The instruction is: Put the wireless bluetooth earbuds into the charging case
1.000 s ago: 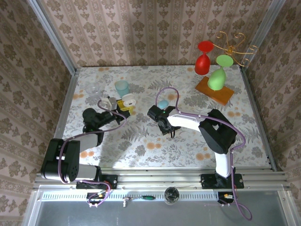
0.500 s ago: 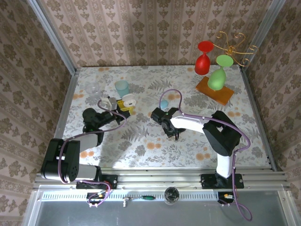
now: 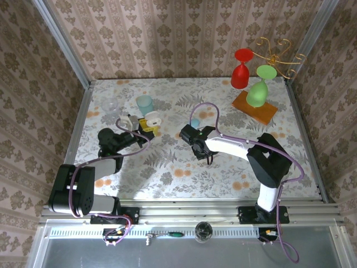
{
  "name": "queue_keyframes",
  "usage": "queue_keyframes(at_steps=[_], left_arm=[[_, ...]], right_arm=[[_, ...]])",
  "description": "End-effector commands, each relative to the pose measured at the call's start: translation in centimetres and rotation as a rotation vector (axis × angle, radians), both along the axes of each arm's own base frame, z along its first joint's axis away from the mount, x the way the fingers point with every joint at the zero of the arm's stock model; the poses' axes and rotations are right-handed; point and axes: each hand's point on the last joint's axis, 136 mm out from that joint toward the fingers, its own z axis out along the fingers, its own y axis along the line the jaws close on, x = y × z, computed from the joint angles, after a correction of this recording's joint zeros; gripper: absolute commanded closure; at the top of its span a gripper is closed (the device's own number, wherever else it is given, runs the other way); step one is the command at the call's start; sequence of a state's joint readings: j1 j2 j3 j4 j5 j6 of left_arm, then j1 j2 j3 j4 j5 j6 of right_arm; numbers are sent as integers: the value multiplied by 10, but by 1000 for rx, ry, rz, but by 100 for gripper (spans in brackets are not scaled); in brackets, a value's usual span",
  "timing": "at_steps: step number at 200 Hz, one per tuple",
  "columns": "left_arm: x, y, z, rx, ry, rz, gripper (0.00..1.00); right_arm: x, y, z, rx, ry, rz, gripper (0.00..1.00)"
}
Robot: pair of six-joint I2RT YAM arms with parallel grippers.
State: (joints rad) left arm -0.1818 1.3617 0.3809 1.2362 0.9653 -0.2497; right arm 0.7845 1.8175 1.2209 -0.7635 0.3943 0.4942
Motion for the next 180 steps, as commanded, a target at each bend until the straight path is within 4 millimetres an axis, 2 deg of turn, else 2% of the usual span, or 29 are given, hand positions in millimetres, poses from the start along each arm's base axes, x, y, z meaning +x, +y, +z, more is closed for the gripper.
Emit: queue_keyframes(at_steps=[1,37,116,141,161,180], left_arm=[[-1,-1,15,0,-87,-11,80],[-2,-1,16,-1,-86,-15,80],[-2,-1,15,-1,-83,-19,80],[-2,-1,16,-1,-86,-21,80],[-2,-1,16,-1,-87,-21,80],[-2,-1,16,-1,-87,-22,80]], right_arm=[[13,9,2,21,-29,-56,53],[20,5,-7,-47,-17,-82,61],[16,3,-27,-67,36,-85,72],[14,2,-25,-65,37,-88,72],[13,-1,-22,-71,33,-92,65],[11,-3,-21,-73,36,-97,64]])
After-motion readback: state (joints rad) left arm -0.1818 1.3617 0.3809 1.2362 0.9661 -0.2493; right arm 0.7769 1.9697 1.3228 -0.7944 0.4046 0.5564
